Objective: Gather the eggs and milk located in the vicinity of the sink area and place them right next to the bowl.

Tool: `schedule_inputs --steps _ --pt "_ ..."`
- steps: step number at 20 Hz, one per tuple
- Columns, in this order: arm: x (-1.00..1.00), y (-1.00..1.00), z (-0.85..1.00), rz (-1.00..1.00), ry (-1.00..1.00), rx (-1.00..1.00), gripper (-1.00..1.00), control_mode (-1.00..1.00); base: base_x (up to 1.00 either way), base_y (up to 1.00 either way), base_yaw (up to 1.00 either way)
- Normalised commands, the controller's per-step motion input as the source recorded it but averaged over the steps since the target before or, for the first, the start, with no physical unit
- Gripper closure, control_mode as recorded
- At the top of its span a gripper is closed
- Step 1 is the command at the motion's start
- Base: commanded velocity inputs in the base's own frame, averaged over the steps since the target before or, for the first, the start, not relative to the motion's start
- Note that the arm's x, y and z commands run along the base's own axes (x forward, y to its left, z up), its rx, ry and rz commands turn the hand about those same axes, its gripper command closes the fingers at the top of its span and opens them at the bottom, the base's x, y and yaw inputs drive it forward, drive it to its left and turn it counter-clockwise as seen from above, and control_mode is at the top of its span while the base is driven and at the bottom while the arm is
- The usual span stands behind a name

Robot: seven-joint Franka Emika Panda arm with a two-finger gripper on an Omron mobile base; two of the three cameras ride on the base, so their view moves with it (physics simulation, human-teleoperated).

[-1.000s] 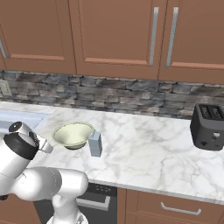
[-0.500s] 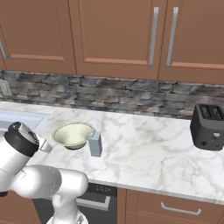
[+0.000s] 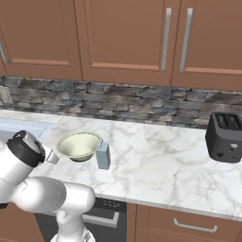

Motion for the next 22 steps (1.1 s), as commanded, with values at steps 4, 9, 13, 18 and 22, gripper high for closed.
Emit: schedule_inputs --steps 4,9,13,18,22 --pt "0.0 -0.41 -0.25 -0.03 0.0 0.0 1.0 -1.0 0.0 0.0 0.0" --pt "0.0 -0.36 -0.29 -0.04 -0.02 0.0 1.0 -1.0 0.0 0.0 0.0" --pt "0.0 -0.38 -0.34 -0.06 -0.04 -0.01 1.0 -1.0 0.0 0.0 0.0" --pt "0.0 -0.39 -0.35 -0.09 -0.02 -0.01 1.0 -1.0 0.0 0.0 0.0" --pt "0.0 -0.36 -0.32 -0.11 -0.02 0.0 1.0 -1.0 0.0 0.0 0.0"
